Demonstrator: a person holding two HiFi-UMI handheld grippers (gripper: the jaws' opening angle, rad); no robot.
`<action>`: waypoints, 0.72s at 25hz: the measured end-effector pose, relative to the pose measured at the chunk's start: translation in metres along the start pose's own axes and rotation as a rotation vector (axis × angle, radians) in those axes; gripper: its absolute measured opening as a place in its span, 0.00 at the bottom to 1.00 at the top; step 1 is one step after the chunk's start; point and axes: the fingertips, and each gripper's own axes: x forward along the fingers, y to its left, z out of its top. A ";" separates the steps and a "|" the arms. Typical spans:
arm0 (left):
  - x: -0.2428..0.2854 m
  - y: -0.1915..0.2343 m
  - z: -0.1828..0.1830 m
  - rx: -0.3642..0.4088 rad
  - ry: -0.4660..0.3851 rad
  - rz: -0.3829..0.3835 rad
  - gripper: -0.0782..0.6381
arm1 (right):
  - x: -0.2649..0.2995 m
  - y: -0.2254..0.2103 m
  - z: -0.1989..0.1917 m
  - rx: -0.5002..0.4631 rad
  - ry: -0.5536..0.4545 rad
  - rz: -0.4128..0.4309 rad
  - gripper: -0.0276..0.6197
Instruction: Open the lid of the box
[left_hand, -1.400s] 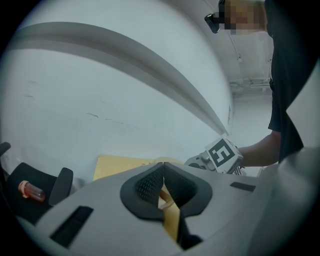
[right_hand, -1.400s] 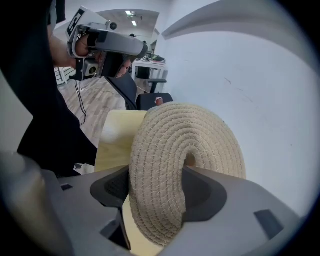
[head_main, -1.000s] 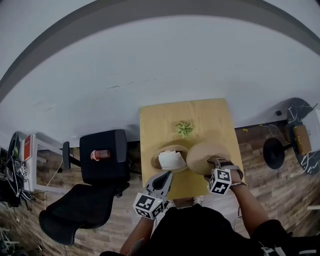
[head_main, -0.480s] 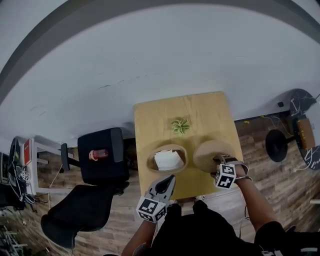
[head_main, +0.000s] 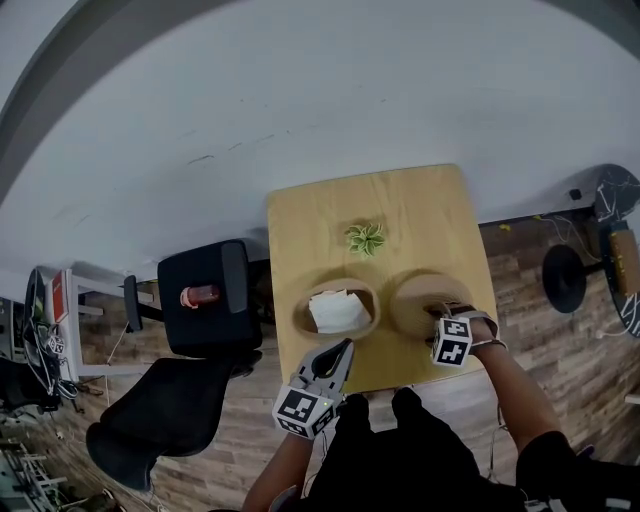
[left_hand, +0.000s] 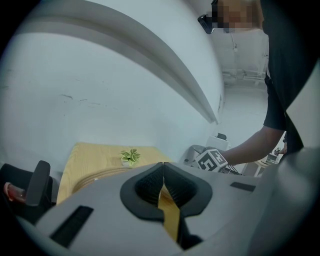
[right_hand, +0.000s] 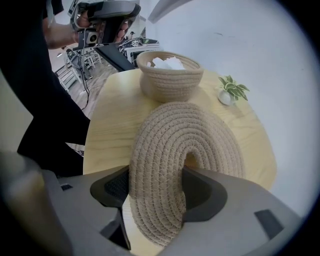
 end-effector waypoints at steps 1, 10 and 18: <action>0.001 0.000 0.000 -0.002 -0.003 0.004 0.14 | 0.001 0.000 0.000 -0.001 -0.003 0.002 0.55; -0.003 -0.005 0.000 -0.025 -0.018 0.012 0.14 | -0.022 -0.009 0.015 0.039 -0.082 -0.055 0.60; -0.014 -0.003 0.030 -0.005 -0.070 0.028 0.14 | -0.120 -0.037 0.078 0.220 -0.402 -0.281 0.49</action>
